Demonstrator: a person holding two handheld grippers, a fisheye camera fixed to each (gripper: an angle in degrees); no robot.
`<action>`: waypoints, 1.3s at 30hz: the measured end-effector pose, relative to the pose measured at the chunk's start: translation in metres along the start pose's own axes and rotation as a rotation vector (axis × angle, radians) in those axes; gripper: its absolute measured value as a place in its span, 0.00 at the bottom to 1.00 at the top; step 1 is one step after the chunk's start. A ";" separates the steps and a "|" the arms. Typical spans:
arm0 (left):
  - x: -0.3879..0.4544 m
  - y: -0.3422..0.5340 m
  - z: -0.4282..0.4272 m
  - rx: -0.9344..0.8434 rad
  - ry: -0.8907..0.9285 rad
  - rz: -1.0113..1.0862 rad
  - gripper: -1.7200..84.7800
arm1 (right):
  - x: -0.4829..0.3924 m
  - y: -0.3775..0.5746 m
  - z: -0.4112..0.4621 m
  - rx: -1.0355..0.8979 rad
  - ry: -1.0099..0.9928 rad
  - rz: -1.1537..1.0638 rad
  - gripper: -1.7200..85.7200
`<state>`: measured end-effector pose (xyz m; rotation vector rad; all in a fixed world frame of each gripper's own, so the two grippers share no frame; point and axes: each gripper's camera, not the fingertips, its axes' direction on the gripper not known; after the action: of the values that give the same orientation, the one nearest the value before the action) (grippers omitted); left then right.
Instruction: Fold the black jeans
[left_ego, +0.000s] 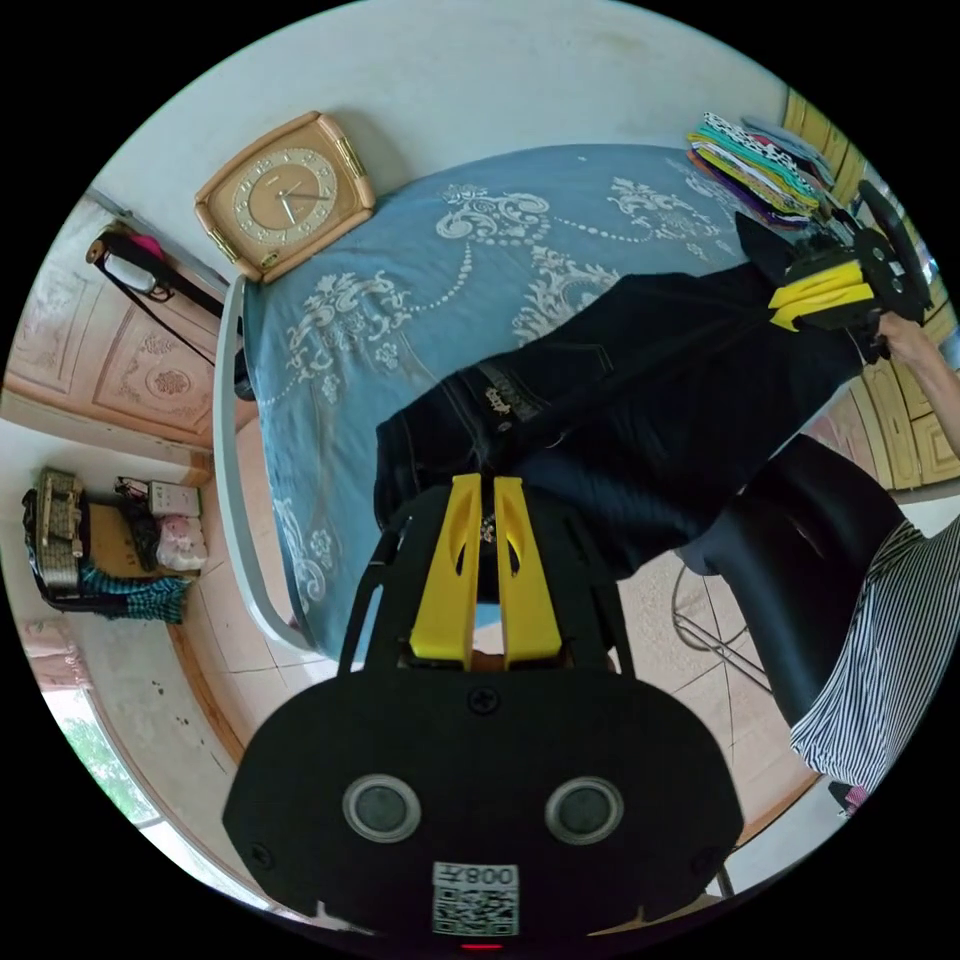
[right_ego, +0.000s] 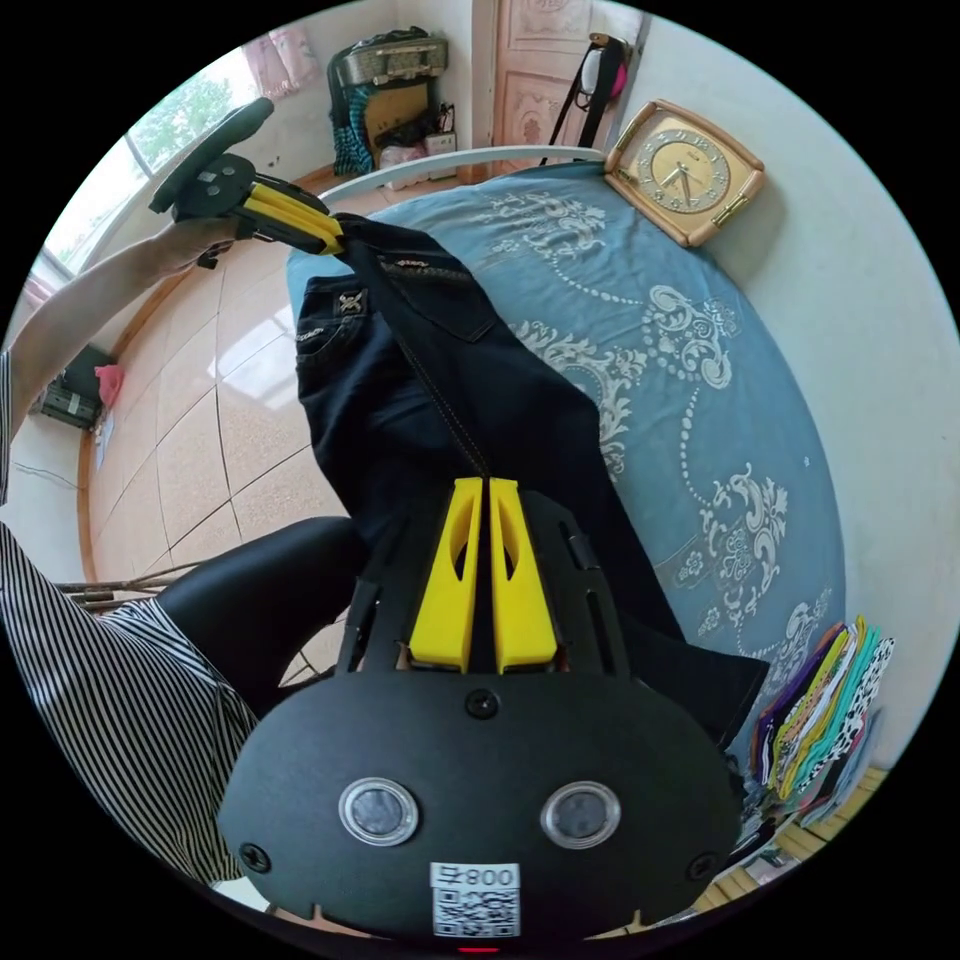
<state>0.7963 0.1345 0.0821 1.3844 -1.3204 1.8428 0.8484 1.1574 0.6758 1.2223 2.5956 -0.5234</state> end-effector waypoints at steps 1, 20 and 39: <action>0.003 0.013 0.000 -0.008 0.005 -0.006 0.04 | -0.013 0.002 0.003 -0.013 0.001 -0.011 0.03; 0.000 0.174 0.011 -0.103 0.109 -0.122 0.03 | -0.155 -0.001 0.088 -0.145 -0.107 -0.129 0.03; -0.006 0.280 0.014 -0.112 0.107 -0.188 0.02 | -0.196 -0.044 0.198 -0.202 -0.201 -0.075 0.03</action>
<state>0.5776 0.0061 -0.0369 1.2869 -1.1786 1.6685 0.9472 0.9144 0.5732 0.9597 2.4620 -0.3659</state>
